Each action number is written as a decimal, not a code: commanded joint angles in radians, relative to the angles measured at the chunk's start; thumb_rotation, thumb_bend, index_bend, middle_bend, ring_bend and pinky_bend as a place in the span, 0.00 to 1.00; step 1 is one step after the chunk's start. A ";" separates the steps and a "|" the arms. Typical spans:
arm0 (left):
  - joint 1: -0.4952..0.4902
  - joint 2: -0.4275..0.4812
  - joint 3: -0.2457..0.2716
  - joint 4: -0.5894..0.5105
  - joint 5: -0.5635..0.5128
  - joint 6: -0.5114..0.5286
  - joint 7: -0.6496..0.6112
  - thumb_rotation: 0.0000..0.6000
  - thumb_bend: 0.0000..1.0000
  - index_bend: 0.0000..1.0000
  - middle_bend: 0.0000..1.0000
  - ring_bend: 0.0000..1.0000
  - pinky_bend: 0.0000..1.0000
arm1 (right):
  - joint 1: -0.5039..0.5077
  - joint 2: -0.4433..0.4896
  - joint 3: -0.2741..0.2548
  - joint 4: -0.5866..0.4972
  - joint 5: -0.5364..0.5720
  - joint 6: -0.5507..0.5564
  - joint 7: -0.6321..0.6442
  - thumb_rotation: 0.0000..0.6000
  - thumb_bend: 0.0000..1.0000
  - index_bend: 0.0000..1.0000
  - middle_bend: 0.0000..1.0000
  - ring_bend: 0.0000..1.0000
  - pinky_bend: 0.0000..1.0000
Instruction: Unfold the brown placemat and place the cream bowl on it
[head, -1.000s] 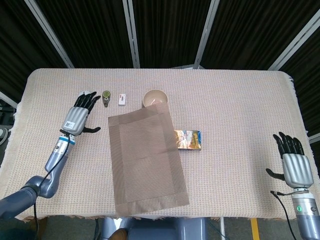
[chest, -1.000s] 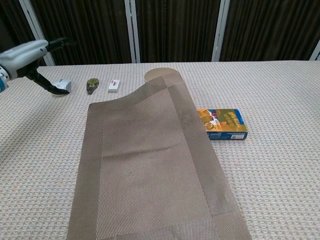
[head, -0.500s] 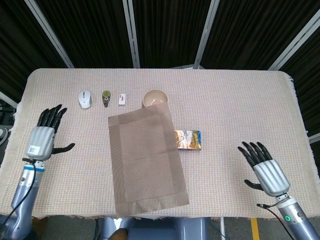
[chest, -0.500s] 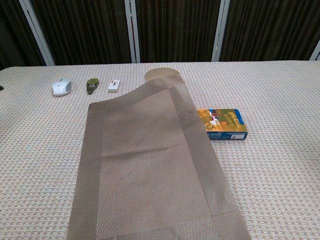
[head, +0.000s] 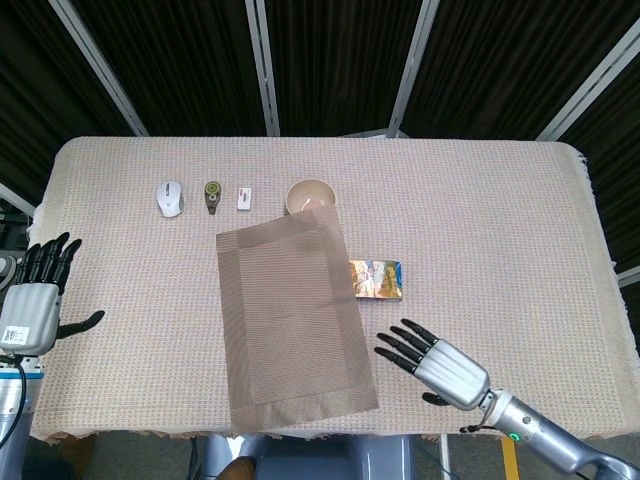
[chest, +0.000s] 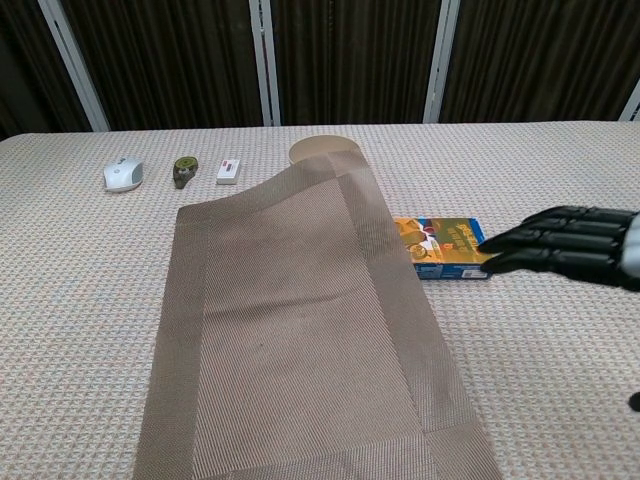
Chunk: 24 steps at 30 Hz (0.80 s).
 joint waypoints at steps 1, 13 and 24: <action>0.002 0.002 -0.003 0.000 0.009 0.000 -0.001 1.00 0.00 0.00 0.00 0.00 0.00 | 0.060 -0.063 0.001 -0.015 -0.017 -0.076 -0.054 1.00 0.00 0.06 0.00 0.00 0.00; -0.002 -0.007 -0.020 0.015 0.019 -0.027 -0.004 1.00 0.00 0.00 0.00 0.00 0.00 | 0.118 -0.155 -0.019 0.040 0.002 -0.196 -0.201 1.00 0.00 0.08 0.00 0.00 0.00; -0.004 -0.018 -0.031 0.026 0.021 -0.043 -0.004 1.00 0.00 0.00 0.00 0.00 0.00 | 0.117 -0.187 -0.068 0.065 0.040 -0.190 -0.185 1.00 0.00 0.08 0.00 0.00 0.00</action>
